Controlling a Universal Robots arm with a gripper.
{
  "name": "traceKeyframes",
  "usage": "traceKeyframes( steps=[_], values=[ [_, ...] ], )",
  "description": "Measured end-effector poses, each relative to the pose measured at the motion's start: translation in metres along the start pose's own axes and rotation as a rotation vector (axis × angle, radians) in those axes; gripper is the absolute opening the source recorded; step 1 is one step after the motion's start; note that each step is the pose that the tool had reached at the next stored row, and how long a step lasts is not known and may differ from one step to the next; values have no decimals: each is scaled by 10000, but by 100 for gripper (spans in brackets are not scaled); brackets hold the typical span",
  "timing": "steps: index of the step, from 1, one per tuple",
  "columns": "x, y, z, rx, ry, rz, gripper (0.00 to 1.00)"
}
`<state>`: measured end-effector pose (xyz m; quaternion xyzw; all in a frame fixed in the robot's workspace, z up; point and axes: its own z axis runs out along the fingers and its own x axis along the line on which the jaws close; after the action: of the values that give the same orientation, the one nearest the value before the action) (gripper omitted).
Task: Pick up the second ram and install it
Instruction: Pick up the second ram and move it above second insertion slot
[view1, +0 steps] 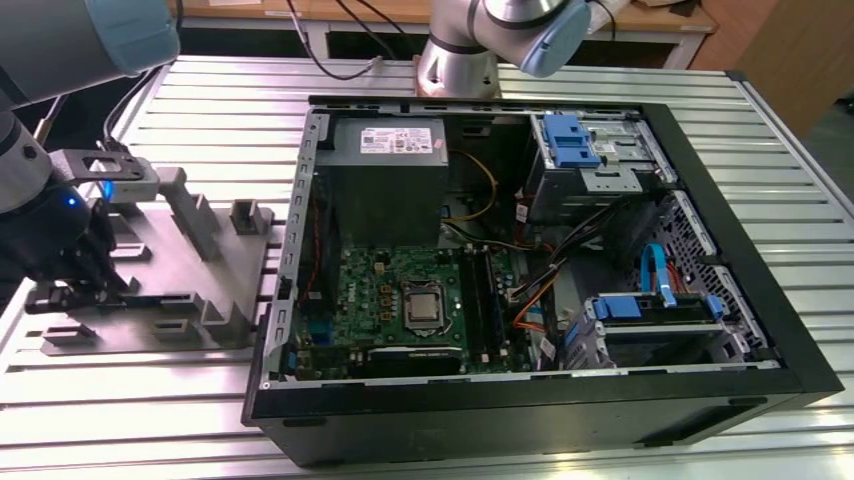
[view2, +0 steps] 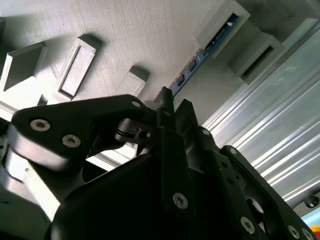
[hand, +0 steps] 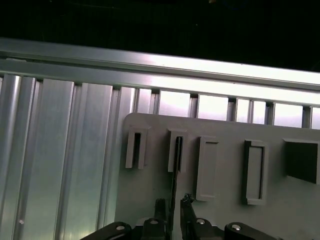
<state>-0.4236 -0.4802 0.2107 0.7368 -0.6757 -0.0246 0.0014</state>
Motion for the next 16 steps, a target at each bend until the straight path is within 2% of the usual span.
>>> traceKeyframes(
  steps=[1, 2, 8, 16],
  values=[
    [0, 0, 0, 0, 0, 0, 23],
    [0, 0, 0, 0, 0, 0, 30],
    [-1, 19, 31, 2, -3, 52, 30],
    [-4, 70, 71, 17, -17, 472, 30]
  ],
)
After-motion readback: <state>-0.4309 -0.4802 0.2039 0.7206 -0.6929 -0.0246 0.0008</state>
